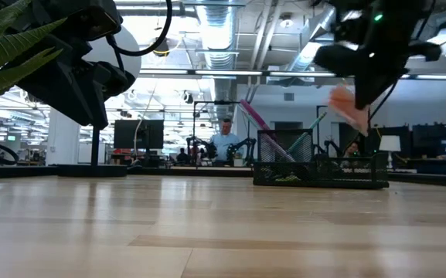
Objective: Pick and place office supplies into organizer
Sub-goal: Put the pink sticky notes into the black desk organizer
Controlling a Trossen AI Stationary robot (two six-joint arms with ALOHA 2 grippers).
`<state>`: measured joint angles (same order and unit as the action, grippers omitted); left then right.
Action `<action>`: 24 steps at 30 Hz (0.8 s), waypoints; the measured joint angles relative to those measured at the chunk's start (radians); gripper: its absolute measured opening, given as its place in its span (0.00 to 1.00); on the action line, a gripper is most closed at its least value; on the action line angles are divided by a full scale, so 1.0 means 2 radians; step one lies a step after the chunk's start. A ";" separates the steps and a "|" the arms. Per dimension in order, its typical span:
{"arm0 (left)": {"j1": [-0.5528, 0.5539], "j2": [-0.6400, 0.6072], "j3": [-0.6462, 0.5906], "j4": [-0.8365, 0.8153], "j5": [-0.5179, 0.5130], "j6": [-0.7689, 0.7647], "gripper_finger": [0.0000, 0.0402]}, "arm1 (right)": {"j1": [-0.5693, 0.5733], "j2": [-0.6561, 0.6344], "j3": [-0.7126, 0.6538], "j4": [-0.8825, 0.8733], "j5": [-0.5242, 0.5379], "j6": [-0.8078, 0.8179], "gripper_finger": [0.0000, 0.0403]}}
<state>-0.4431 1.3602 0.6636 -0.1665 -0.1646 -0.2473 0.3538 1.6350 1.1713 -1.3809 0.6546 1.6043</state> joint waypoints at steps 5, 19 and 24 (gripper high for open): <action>0.000 0.000 0.000 0.000 0.000 -0.001 0.26 | -0.050 0.004 -0.007 -0.003 -0.057 -0.018 0.00; 0.000 0.000 0.000 -0.001 0.000 -0.001 0.26 | -0.063 0.027 -0.011 0.089 -0.072 -0.237 0.00; 0.000 0.000 0.000 -0.001 0.000 -0.002 0.26 | -0.063 0.057 -0.011 0.035 -0.101 -0.304 0.00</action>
<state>-0.4438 1.3602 0.6636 -0.1688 -0.1650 -0.2511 0.2272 1.7488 1.1500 -1.3112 0.4531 0.9960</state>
